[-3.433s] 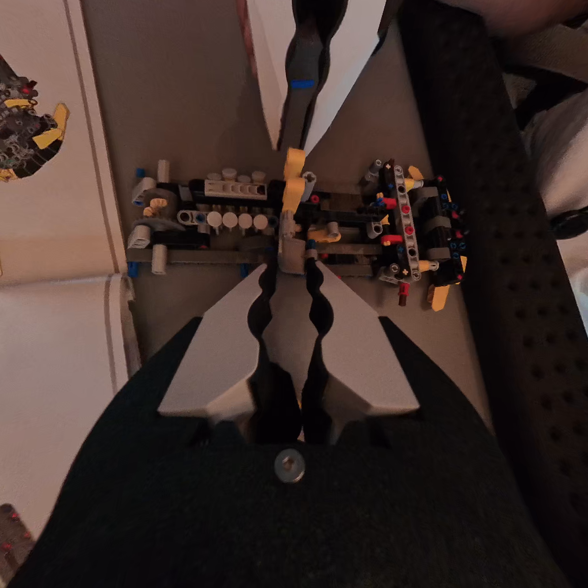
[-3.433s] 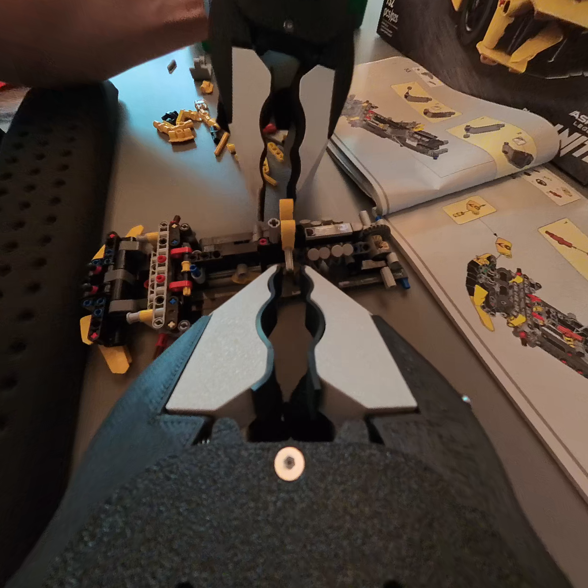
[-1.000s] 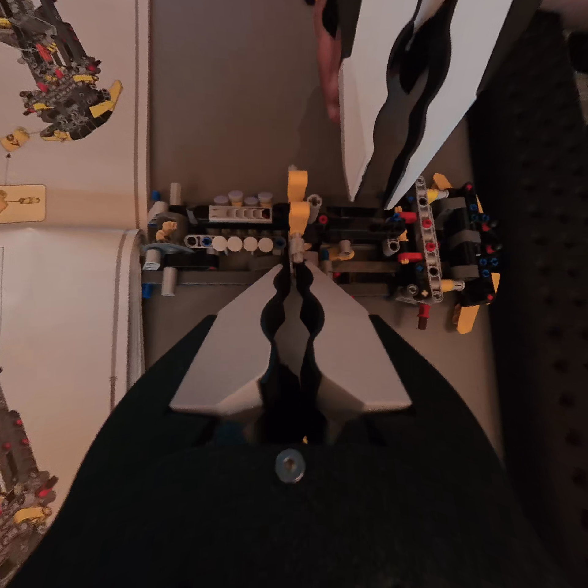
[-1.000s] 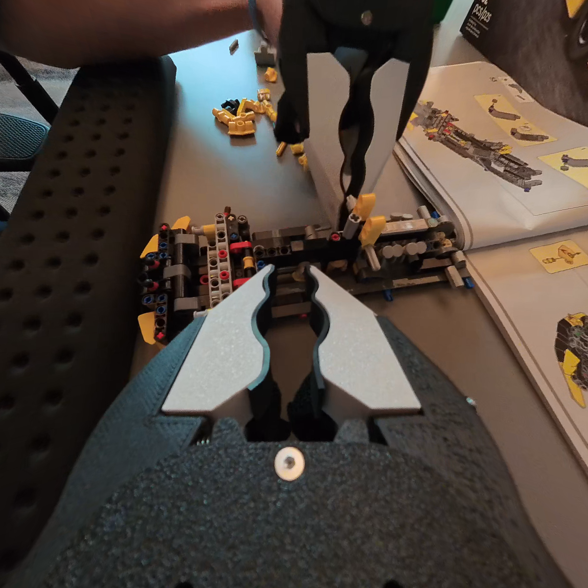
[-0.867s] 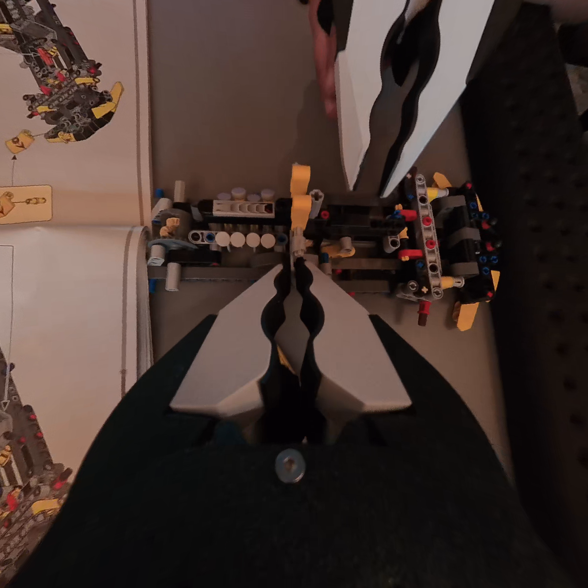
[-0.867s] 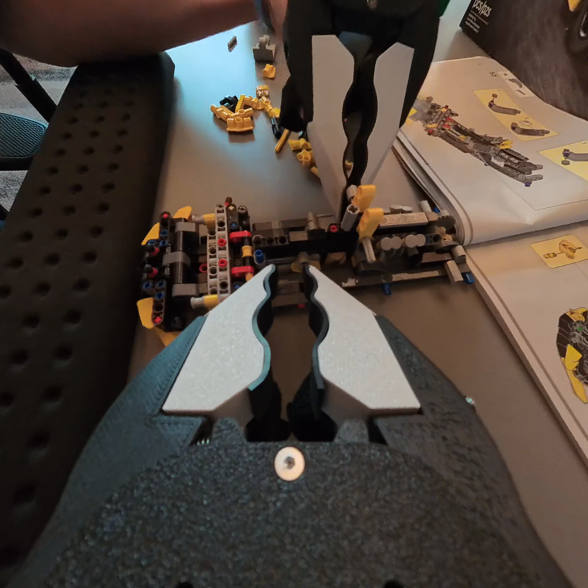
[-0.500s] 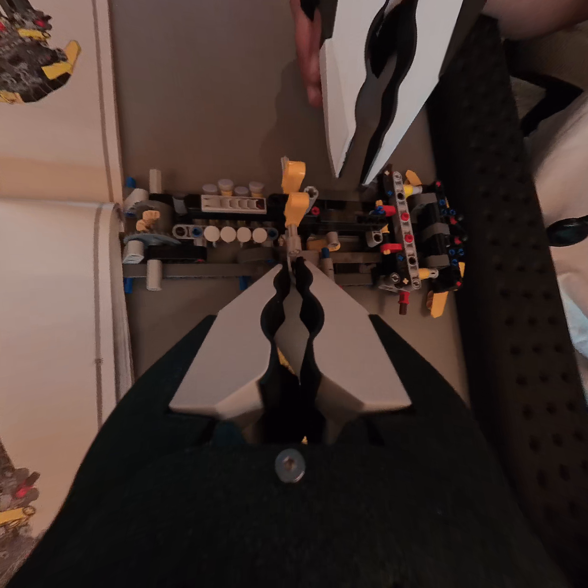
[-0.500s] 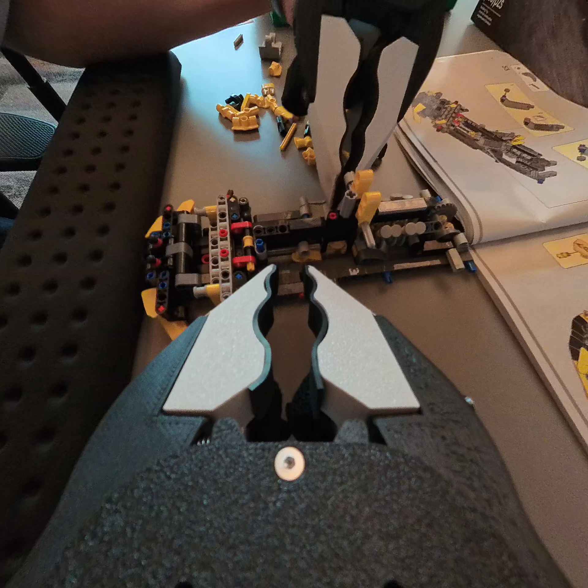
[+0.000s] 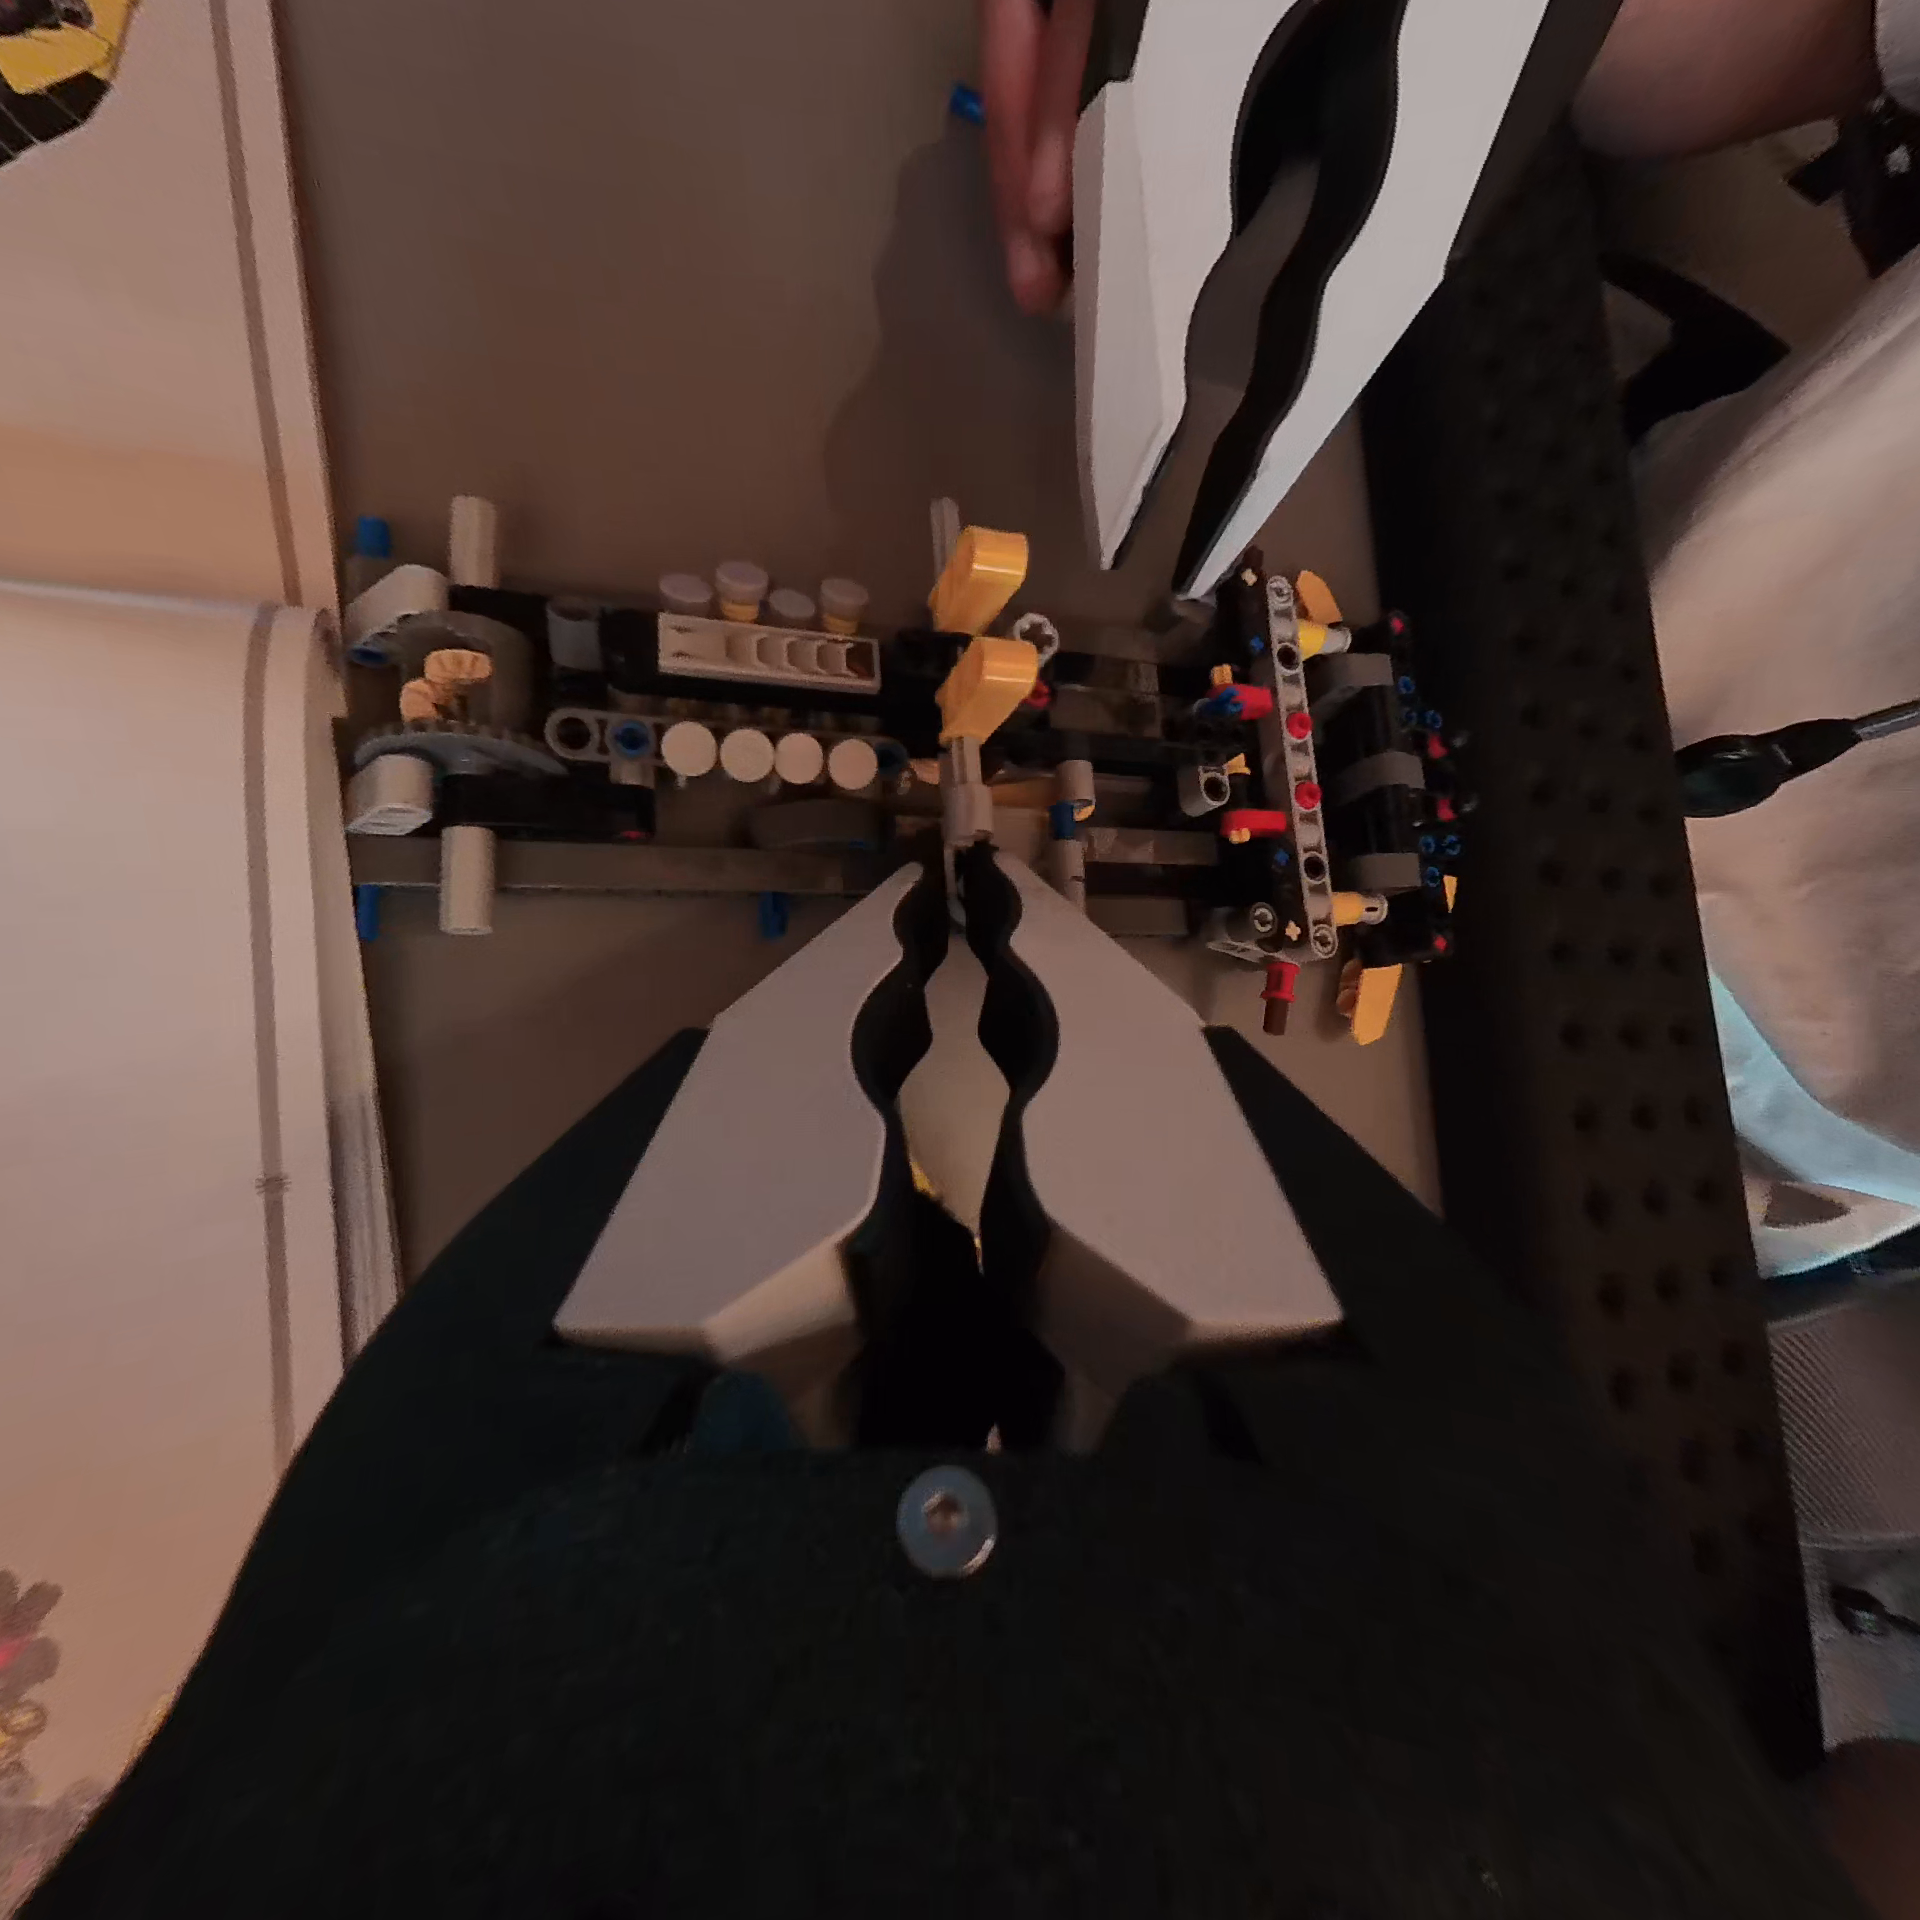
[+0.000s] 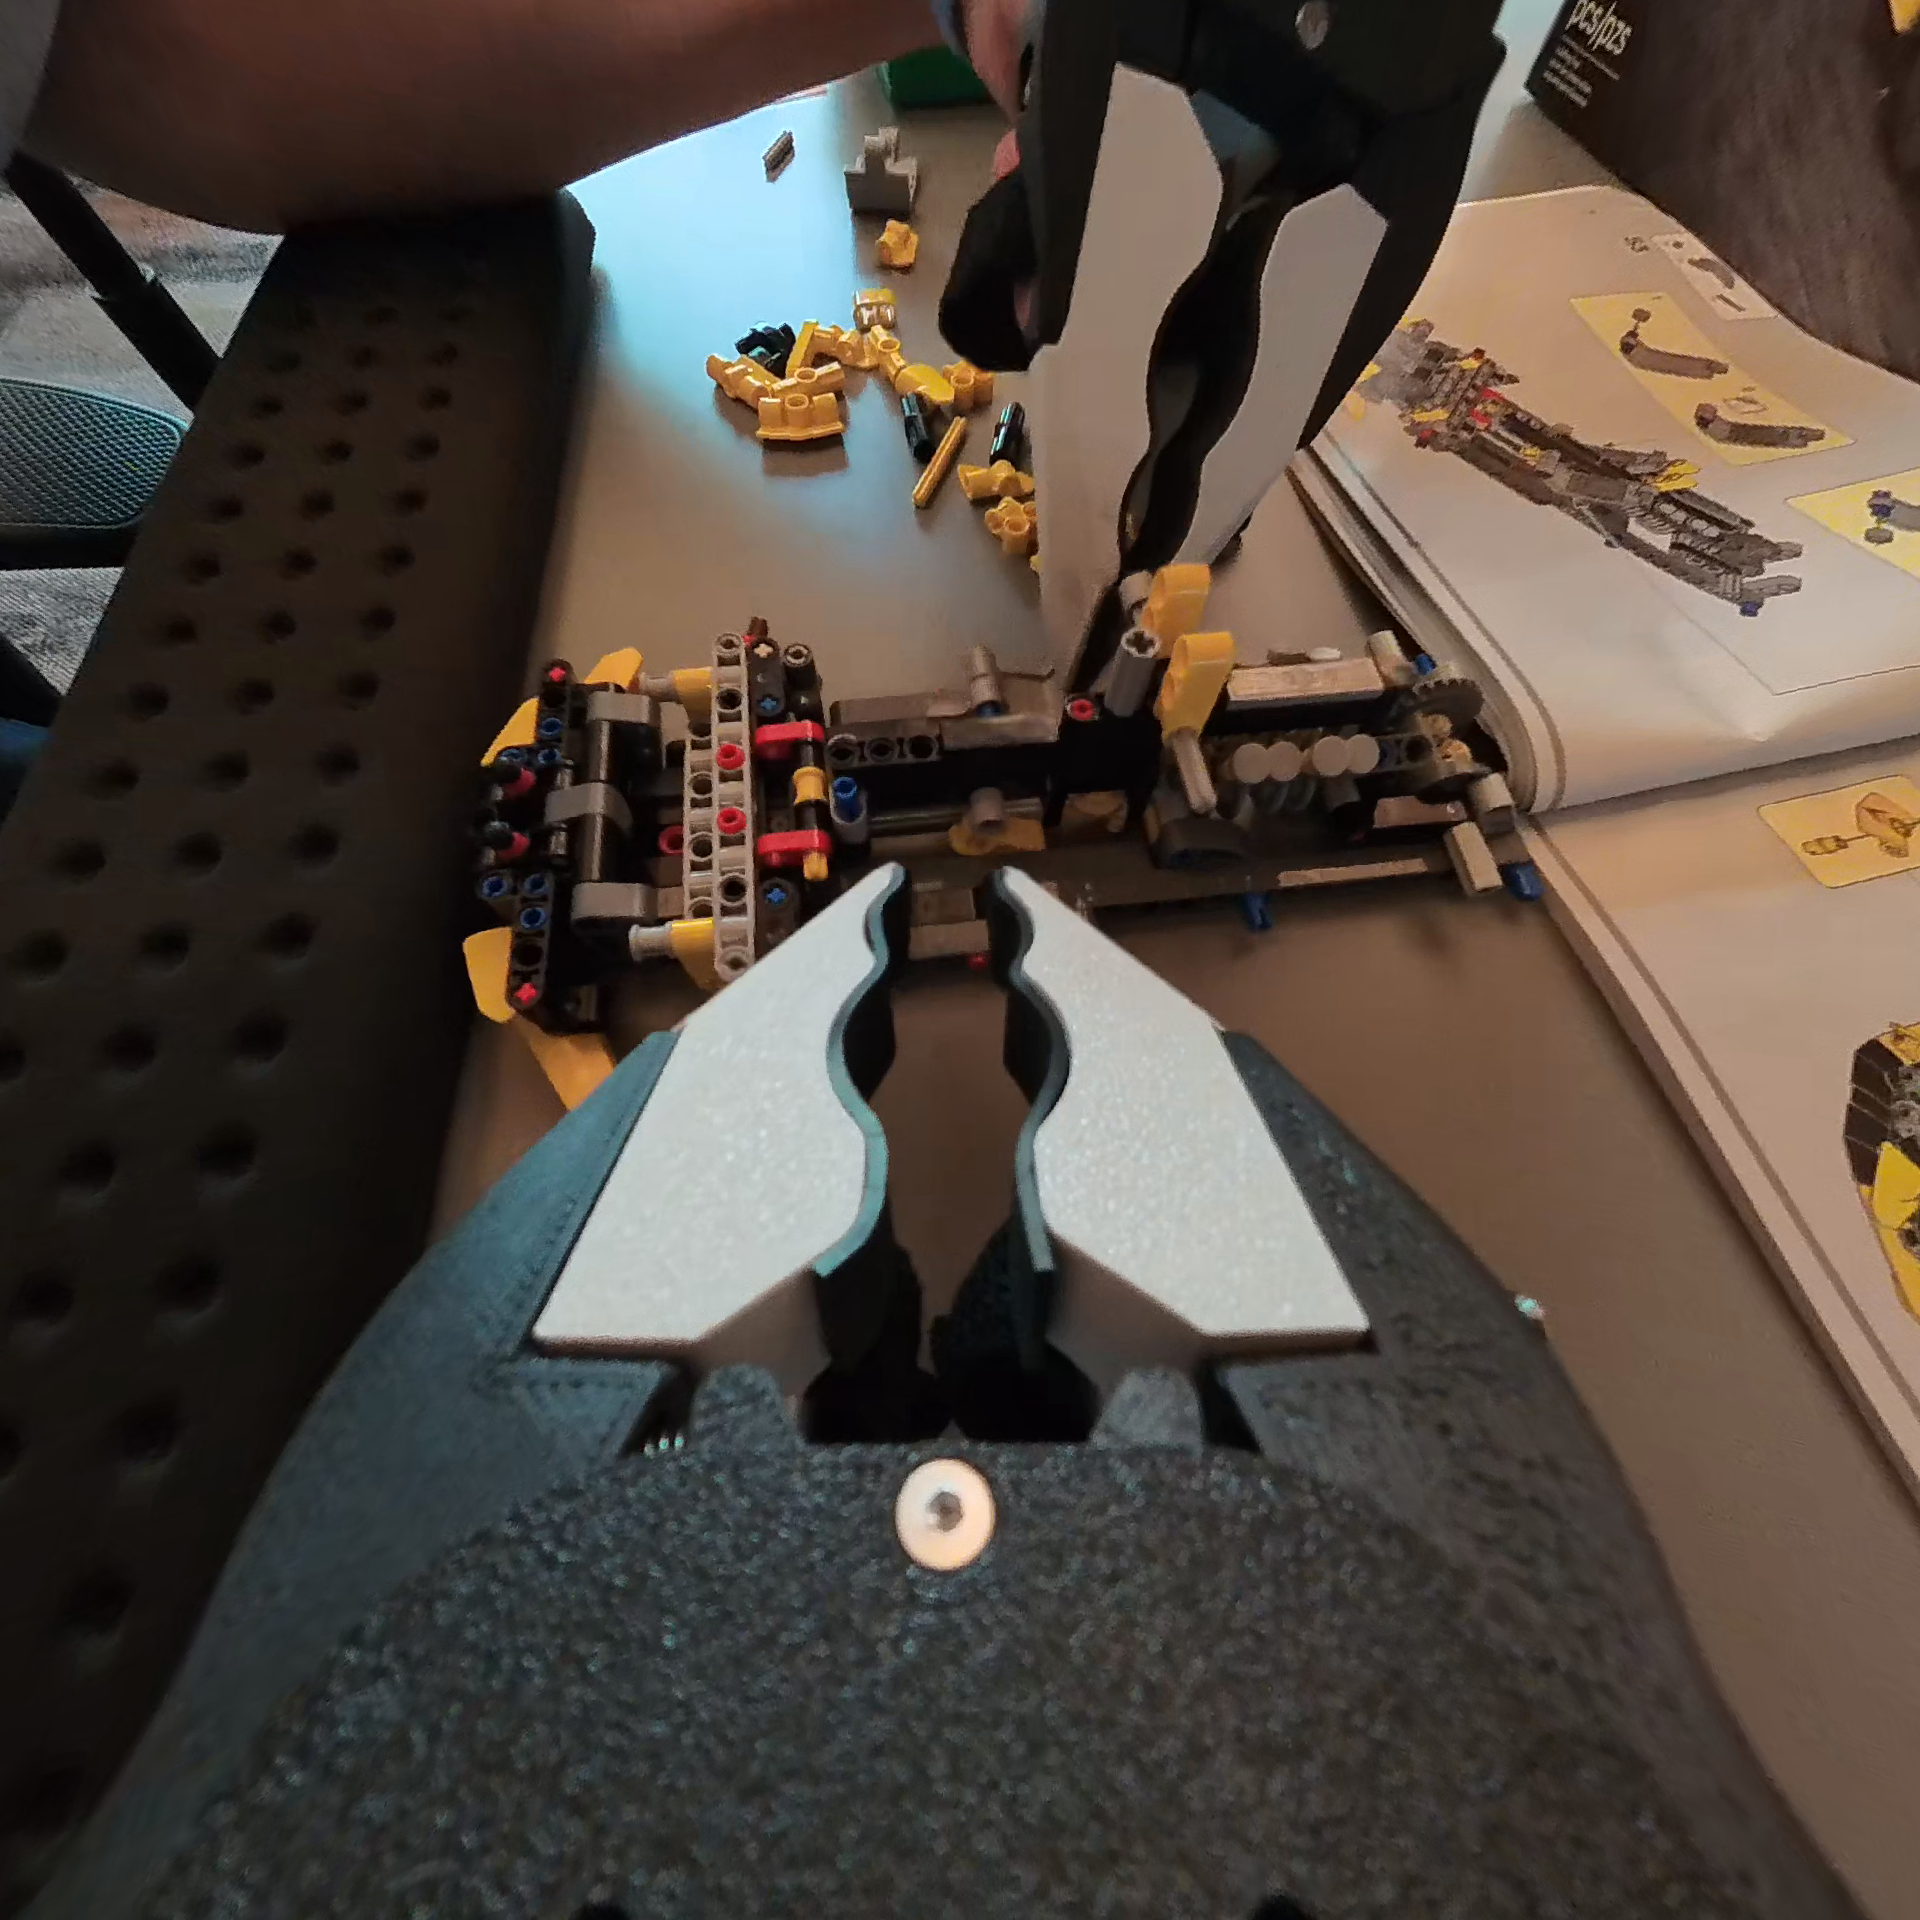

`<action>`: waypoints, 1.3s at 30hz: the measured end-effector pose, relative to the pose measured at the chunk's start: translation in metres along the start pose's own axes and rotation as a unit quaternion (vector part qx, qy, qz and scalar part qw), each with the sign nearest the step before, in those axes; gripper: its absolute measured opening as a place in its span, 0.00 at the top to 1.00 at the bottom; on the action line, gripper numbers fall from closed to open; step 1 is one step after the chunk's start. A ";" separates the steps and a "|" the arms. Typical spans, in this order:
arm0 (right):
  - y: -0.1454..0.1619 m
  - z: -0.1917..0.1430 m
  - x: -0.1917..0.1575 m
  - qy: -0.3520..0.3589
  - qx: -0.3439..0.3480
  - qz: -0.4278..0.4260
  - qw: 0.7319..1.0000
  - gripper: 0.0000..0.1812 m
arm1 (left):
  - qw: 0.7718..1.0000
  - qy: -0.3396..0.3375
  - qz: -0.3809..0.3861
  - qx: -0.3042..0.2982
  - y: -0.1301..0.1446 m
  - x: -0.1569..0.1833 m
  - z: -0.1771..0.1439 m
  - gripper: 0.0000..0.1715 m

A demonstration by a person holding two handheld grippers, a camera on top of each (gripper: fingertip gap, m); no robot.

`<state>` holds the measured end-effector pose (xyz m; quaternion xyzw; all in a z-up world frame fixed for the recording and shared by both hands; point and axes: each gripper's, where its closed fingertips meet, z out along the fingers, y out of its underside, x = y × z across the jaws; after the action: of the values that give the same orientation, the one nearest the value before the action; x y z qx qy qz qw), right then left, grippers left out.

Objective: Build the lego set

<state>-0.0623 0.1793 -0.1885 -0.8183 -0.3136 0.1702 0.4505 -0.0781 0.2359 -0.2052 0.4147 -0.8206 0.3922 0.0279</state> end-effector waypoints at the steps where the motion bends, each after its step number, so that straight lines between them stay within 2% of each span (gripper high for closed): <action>1: -0.002 0.001 0.000 0.002 0.002 0.002 1.000 0.93 | 1.000 -0.005 0.004 0.000 0.000 0.001 0.000 1.00; 9: -0.008 0.016 0.002 0.009 -0.003 0.029 1.000 0.91 | 1.000 -0.015 0.002 0.005 0.000 0.004 0.001 1.00; 17: -0.009 0.015 0.000 -0.016 0.007 0.079 0.997 0.86 | 1.000 -0.021 0.009 0.015 -0.007 0.002 0.008 0.99; 24: -0.008 0.008 -0.009 -0.027 0.017 0.121 0.992 0.83 | 0.998 -0.056 0.027 0.014 -0.004 0.005 0.004 0.88; 27: -0.009 0.005 -0.006 0.006 0.022 0.161 0.987 0.83 | 0.995 -0.091 0.007 0.035 -0.005 0.007 -0.012 0.86; 29: -0.014 0.004 -0.003 0.042 0.034 0.215 0.975 0.79 | 0.989 -0.133 -0.027 0.057 -0.003 0.012 -0.024 0.86; 32: -0.016 0.007 -0.006 0.097 0.041 0.307 0.946 0.77 | 0.962 -0.234 -0.097 0.100 0.002 0.013 -0.027 0.91; 35: -0.008 0.012 -0.006 0.158 0.019 0.336 0.928 0.73 | 0.958 -0.225 -0.125 0.129 0.004 0.029 -0.008 0.95; 39: 0.000 0.021 -0.005 0.202 -0.020 0.339 0.919 0.67 | 0.960 -0.202 -0.125 0.150 0.000 0.032 0.002 0.95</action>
<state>-0.0778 0.1898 -0.1997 -0.9013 0.0773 0.1374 0.4035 -0.0986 0.2134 -0.1946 0.5842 -0.6822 0.4124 -0.1526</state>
